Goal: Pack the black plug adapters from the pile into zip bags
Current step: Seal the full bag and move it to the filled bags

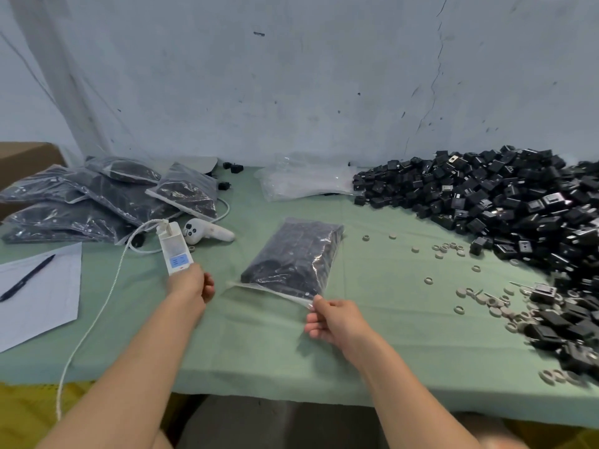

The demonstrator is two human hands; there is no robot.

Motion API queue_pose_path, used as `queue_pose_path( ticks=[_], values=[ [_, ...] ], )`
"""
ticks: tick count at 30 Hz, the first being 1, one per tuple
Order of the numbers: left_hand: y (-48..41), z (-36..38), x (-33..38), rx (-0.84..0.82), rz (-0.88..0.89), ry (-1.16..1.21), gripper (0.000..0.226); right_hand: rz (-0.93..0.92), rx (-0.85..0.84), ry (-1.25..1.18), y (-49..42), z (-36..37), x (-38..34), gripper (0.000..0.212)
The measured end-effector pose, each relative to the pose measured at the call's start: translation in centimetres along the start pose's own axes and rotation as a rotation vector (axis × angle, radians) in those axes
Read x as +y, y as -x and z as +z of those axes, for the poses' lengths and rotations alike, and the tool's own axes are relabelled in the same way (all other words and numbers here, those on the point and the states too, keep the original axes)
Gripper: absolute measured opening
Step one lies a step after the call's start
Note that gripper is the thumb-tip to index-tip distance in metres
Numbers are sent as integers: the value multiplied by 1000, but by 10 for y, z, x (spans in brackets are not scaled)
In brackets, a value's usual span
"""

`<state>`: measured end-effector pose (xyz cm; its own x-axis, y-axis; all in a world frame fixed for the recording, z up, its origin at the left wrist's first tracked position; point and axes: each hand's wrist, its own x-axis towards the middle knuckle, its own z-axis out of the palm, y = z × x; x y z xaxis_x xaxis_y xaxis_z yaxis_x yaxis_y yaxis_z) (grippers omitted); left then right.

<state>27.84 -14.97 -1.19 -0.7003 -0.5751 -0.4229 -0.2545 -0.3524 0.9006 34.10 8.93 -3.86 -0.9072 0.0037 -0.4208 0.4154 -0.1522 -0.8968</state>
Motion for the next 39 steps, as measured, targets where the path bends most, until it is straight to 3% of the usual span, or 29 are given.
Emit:
queue_pose_path(
  ticks=[5, 10, 14, 18, 28, 33, 39],
  values=[
    [87, 20, -60, -372, -154, -136, 28, -14, 11, 28, 3, 2, 1, 34],
    [122, 59, -78, -549, -70, -341, 33, -31, 41, 97, 0, 4, 2, 47],
    [123, 63, -83, -540, -87, -330, 44, -115, 135, 294, -3, 8, 10, 48],
    [116, 65, -77, -472, -102, -288, 37, -188, 264, 403, 0, 18, 15, 42],
    [72, 53, -60, -257, -117, -81, 28, -206, 374, 433, -2, 26, 18, 43],
    [55, 53, -53, -259, -107, -62, 31, -225, 394, 461, -5, 26, 21, 45],
    [29, 34, -45, -149, -45, -110, 32, -247, 407, 459, -2, 24, 21, 40]
  ],
)
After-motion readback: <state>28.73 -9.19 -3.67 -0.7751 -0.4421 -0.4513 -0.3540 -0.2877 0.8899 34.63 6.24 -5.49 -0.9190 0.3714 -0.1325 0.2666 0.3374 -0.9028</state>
